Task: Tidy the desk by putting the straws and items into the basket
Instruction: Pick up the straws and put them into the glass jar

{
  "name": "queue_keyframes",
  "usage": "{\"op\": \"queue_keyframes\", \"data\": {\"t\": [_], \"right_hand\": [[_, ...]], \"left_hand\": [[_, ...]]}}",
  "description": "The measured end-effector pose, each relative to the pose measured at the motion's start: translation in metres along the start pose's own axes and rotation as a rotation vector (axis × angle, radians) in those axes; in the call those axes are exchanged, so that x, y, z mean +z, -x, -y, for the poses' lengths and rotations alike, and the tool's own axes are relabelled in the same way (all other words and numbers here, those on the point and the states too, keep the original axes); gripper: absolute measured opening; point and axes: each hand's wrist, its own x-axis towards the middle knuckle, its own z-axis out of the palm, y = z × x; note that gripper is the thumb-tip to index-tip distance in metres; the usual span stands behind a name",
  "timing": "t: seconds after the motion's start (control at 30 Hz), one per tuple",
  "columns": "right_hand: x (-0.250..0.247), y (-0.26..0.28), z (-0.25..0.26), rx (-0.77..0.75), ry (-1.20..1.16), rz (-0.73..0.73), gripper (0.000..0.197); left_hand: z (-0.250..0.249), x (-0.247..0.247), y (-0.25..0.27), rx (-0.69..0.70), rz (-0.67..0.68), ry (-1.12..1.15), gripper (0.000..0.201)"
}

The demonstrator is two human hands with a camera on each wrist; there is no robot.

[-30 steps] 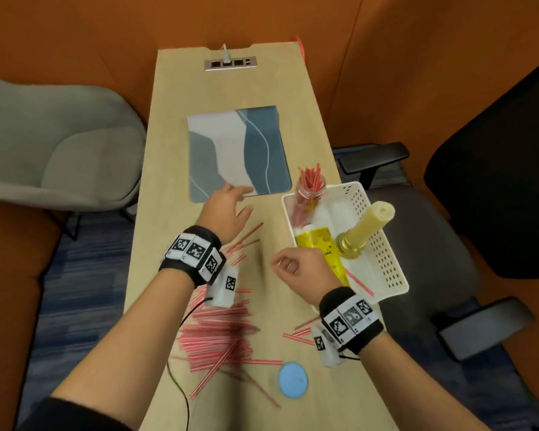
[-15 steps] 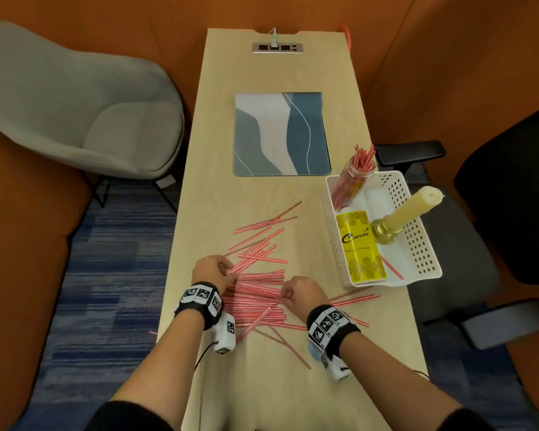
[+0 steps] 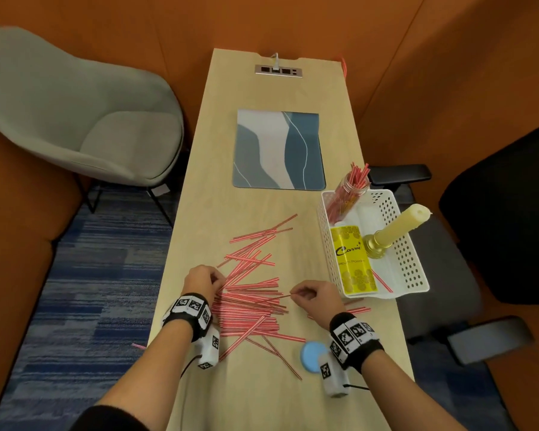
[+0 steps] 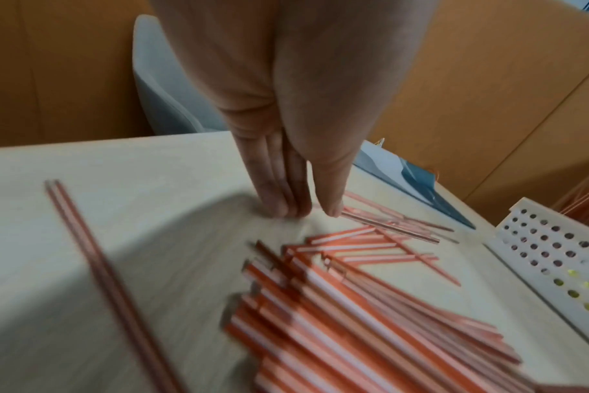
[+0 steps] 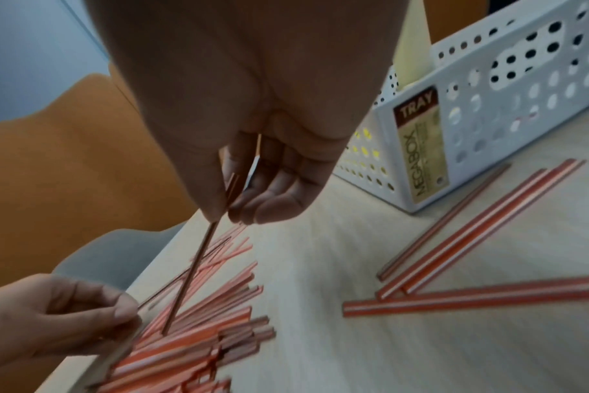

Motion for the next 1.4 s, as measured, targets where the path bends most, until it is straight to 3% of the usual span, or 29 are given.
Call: {"op": "queue_keyframes", "data": {"t": [0.17,0.33,0.57,0.67,0.83,1.0,1.23,1.4], "right_hand": [[-0.038,0.004,0.021,-0.049,-0.059,-0.042,0.008],[-0.111,-0.004,0.073,-0.163,-0.227,-0.212,0.007],[-0.219,-0.019,0.134,-0.485,-0.047,-0.771,0.013],[-0.245,-0.036,0.14,-0.543,0.028,-0.884,0.019],[-0.24,-0.083,0.117,-0.531,0.107,-0.839,0.017],[-0.218,-0.112,0.081,-0.316,0.089,-0.605,0.023],[-0.222,-0.088,0.061,-0.247,-0.093,-0.681,0.024],[-0.205,-0.059,0.05,-0.238,-0.131,-0.653,0.03]], "left_hand": [[-0.022,-0.023,0.0,0.116,-0.036,0.06,0.014],[-0.078,-0.06,-0.004,0.429,-0.137,0.086,0.012],[-0.205,-0.093,0.004,0.808,-0.293,0.095,0.027],[-0.262,-0.104,0.005,0.917,-0.27,0.053,0.03],[-0.33,-0.116,-0.001,1.007,-0.234,-0.147,0.031],[-0.369,-0.111,-0.019,0.961,-0.112,-0.356,0.036],[-0.407,-0.081,-0.054,0.933,0.0,-0.609,0.052],[-0.408,-0.042,-0.066,0.91,0.094,-0.655,0.045]]}}
